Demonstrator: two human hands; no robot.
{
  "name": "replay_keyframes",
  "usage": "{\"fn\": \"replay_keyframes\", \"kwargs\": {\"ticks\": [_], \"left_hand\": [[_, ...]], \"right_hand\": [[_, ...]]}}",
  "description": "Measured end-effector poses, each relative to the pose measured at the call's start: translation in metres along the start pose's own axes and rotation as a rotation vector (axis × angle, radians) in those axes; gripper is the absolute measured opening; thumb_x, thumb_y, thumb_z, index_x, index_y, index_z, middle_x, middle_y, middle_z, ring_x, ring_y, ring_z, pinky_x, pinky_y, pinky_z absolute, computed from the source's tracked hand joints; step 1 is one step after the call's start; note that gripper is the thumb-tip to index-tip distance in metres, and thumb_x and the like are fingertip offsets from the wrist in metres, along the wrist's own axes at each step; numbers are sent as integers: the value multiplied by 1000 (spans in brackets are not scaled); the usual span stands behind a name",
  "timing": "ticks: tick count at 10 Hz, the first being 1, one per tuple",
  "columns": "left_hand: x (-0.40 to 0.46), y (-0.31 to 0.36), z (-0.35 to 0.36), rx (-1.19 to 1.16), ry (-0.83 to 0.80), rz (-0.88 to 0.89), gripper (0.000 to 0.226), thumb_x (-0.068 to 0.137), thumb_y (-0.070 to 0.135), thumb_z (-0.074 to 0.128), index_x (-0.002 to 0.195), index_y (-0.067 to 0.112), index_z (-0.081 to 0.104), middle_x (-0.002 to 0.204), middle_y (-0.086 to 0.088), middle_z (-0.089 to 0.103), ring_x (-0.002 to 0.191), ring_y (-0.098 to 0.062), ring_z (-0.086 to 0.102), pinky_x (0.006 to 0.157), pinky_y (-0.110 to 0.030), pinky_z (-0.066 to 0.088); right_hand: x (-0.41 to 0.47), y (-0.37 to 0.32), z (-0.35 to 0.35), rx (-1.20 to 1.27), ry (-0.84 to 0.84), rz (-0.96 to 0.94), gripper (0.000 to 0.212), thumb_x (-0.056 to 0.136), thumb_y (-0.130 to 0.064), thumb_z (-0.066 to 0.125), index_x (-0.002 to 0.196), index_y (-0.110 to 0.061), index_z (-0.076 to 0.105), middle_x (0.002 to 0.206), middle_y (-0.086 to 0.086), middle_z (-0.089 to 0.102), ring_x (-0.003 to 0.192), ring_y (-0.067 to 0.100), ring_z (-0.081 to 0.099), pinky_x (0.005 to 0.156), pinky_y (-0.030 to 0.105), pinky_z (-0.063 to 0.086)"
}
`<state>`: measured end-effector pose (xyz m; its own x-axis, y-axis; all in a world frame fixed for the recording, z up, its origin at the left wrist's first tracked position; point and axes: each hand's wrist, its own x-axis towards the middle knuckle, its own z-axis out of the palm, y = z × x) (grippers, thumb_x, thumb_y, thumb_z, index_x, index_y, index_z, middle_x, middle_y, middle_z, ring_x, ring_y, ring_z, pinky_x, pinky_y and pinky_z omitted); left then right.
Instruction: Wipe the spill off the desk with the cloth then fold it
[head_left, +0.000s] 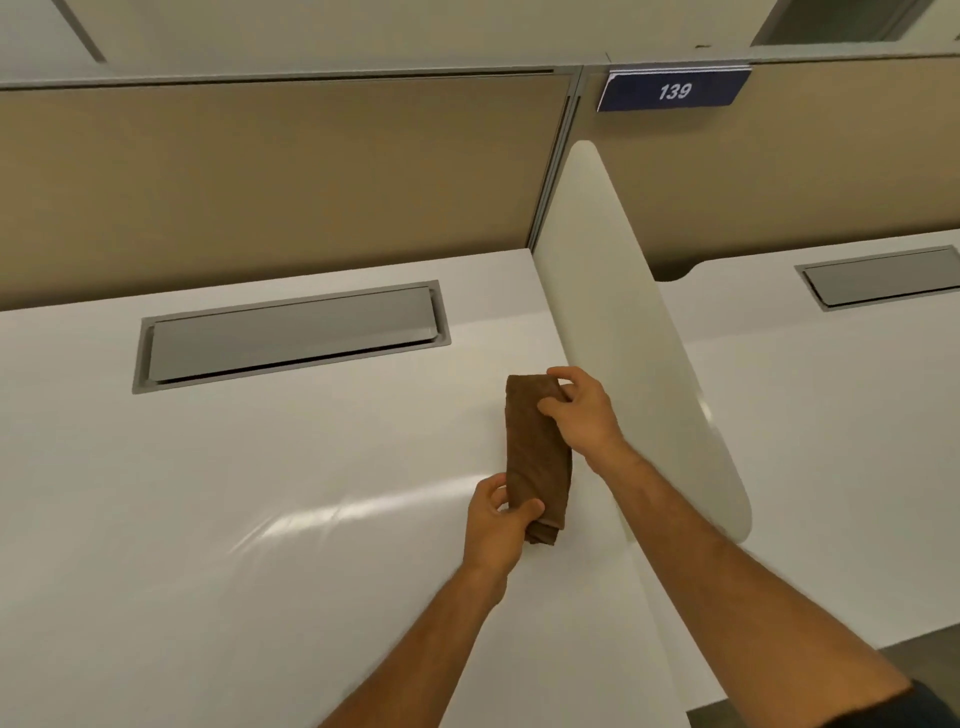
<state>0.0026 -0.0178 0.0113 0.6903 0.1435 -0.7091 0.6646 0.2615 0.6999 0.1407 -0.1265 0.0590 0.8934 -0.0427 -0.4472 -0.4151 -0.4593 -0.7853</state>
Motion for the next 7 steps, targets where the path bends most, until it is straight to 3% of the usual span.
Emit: {"fn": "replay_keyframes", "kwargs": {"ticks": [3,4,5,6,7], "left_hand": [[46,-23,43,84,148,-44,37,100,22,69,132,25,51,131,1,62,111,-18,63,90,-22,54],[46,-28,49,88,156,-10,40,102,24,67,139,23,51,134,0,63,115,-19,64,97,-26,55],[38,-24,50,106,134,6,46,102,20,67,145,24,50,131,5,62,109,-14,64,84,-10,52],[26,-23,41,133,86,20,52,102,17,66,149,24,46,138,4,60,113,-14,62,85,-9,50],[-4,-11,17,207,89,61,59,100,16,69,153,24,43,151,1,53,129,-17,56,103,-27,48]], "right_hand": [[50,45,23,-33,21,-60,39,98,-9,63,136,-15,62,137,5,64,126,22,58,105,23,42],[53,52,25,-68,8,-77,42,100,-12,61,142,-16,57,142,5,60,130,22,55,108,24,41],[53,53,18,-191,-59,-73,56,100,-13,60,153,-16,42,151,9,46,136,25,48,115,33,38],[37,54,12,-301,-109,-89,65,101,-15,60,158,-15,30,159,11,31,142,28,39,119,38,35],[1,54,5,-440,-82,-170,65,102,-20,59,159,-17,27,165,10,25,148,28,32,120,43,34]]}}
